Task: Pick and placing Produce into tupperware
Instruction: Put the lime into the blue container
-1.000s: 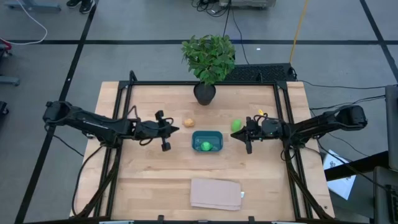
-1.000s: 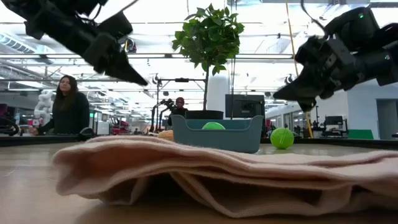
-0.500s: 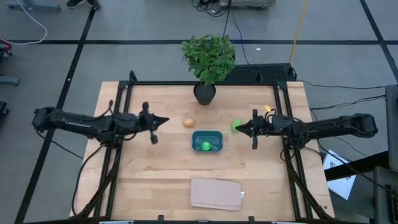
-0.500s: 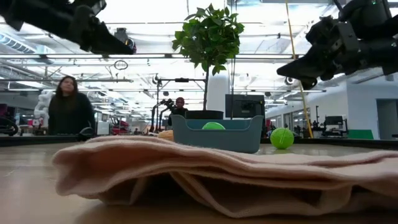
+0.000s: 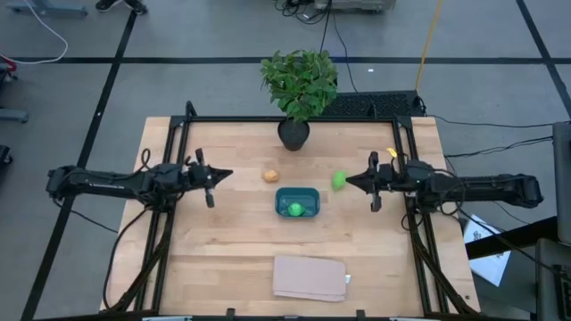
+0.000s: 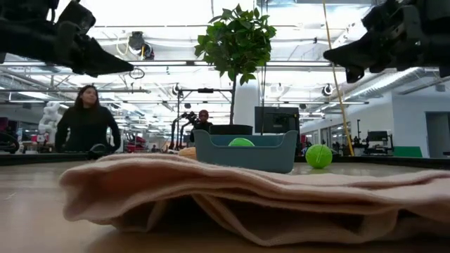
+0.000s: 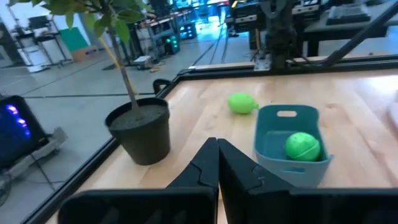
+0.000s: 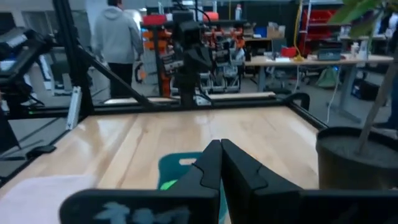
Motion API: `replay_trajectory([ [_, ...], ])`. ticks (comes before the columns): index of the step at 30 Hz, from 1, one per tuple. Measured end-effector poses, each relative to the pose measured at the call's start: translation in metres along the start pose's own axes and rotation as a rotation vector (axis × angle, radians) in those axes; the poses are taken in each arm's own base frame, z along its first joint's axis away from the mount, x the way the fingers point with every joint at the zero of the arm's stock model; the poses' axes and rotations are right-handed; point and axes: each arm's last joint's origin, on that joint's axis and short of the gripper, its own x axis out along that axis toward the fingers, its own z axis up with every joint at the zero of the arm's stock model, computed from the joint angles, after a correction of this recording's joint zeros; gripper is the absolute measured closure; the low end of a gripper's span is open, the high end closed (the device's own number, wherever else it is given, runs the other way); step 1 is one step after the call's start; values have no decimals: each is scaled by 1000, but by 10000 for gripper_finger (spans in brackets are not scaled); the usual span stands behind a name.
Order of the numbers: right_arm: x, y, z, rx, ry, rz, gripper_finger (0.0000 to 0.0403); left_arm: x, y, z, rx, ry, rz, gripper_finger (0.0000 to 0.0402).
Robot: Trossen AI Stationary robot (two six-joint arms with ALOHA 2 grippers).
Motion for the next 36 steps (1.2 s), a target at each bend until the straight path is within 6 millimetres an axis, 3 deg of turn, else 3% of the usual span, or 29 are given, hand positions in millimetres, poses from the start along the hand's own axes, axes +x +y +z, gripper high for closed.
replay_trajectory([
  [13,-20,3,13,21,-123,9,403,-15,4,2,21,-38,-60,401],
  [36,-18,1,-9,-54,-16,-30,403,-20,5,-2,4,-6,-63,397],
])
